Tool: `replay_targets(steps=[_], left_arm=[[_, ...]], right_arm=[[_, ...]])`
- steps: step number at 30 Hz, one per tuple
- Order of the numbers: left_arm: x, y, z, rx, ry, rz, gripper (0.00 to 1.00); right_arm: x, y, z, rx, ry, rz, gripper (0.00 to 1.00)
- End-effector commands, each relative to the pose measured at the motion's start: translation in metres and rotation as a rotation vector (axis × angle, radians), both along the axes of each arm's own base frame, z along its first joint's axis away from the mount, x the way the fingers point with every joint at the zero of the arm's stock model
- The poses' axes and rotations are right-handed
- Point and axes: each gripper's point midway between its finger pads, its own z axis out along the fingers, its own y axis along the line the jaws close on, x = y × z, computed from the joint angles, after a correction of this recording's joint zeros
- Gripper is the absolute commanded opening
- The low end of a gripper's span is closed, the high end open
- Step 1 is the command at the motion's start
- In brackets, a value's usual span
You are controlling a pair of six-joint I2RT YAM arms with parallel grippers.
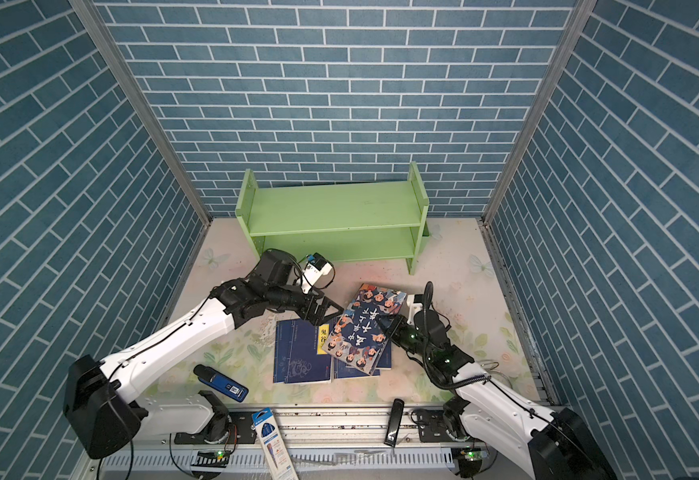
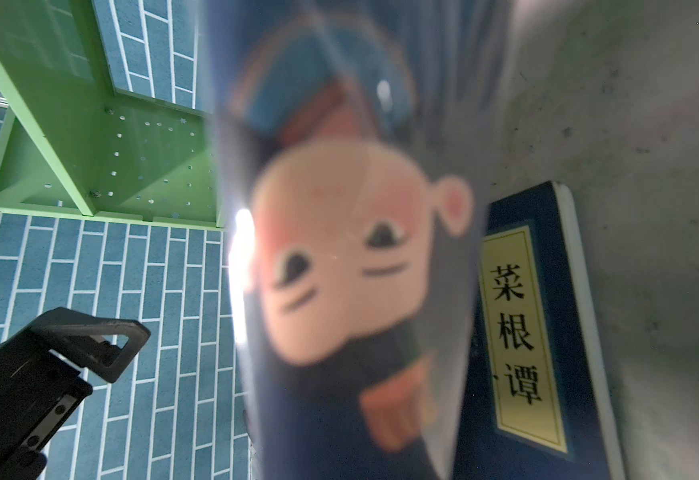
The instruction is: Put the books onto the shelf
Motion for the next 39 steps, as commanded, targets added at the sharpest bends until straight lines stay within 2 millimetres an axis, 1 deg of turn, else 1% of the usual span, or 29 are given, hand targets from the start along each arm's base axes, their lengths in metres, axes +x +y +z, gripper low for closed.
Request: replay_targets(steps=[1,4,7,11,14,18,20,26,30,32,39], left_arm=[[-0.013,0.023,0.031,0.041,-0.082,-0.051,1.0],[-0.015,0.038,0.046,0.049,-0.119,-0.023,1.0],[-0.015,0.052,0.055,0.024,-0.116,0.036,1.0],[-0.005,0.075,0.067,-0.001,-0.122,0.137,1.0],[0.005,0.092,0.075,-0.038,-0.123,0.223,1.0],[0.009,0.107,0.081,-0.085,-0.124,0.297,1.0],[0.008,0.113,0.08,-0.099,-0.119,0.325,1.0],[0.009,0.127,0.078,-0.139,-0.118,0.382,1.0],[0.011,0.13,0.076,-0.183,-0.106,0.4,1.0],[0.01,0.129,0.076,-0.204,-0.096,0.397,1.0],[0.009,0.128,0.079,-0.232,-0.087,0.396,1.0]], right_arm=[[0.013,0.018,0.099,0.196,-0.221,0.031,0.05],[0.016,0.022,0.114,0.21,-0.237,0.039,0.04],[0.02,0.024,0.126,0.224,-0.248,0.035,0.03],[0.026,0.029,0.14,0.245,-0.267,0.037,0.03],[0.035,0.033,0.151,0.255,-0.286,0.029,0.03],[0.051,0.044,0.165,0.267,-0.309,0.027,0.03],[0.059,0.05,0.171,0.275,-0.32,0.028,0.03],[0.082,0.067,0.185,0.32,-0.347,0.022,0.03],[0.099,0.075,0.192,0.348,-0.366,0.004,0.02],[0.107,0.076,0.191,0.36,-0.369,-0.02,0.02],[0.13,0.066,0.179,0.369,-0.384,-0.151,0.02]])
